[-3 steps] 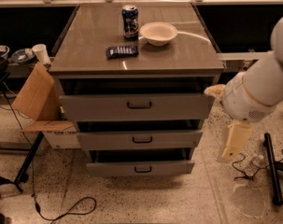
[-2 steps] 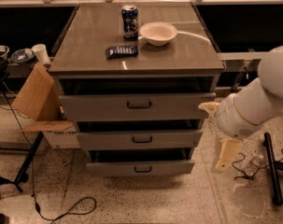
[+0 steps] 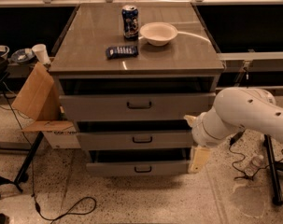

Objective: Open middle drawer

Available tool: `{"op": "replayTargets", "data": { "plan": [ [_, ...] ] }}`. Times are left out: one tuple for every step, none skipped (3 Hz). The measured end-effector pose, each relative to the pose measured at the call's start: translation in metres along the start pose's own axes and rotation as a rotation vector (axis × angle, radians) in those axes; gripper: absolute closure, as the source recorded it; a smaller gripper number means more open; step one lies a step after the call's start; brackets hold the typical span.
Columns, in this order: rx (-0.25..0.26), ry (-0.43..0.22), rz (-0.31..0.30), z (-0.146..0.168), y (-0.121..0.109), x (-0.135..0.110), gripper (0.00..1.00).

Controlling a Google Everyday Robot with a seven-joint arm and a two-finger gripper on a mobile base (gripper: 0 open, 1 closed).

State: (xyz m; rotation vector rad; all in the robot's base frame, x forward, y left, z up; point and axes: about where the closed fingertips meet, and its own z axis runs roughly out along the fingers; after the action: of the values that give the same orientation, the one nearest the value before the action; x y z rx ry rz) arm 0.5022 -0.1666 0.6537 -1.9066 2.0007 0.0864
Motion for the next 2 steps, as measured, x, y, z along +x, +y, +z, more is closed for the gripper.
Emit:
{"op": "replayTargets", "data": {
  "plan": [
    [0.0, 0.0, -0.001, 0.0, 0.0, 0.0, 0.0],
    [-0.054, 0.013, -0.078, 0.023, 0.017, -0.019, 0.0]
  ]
}}
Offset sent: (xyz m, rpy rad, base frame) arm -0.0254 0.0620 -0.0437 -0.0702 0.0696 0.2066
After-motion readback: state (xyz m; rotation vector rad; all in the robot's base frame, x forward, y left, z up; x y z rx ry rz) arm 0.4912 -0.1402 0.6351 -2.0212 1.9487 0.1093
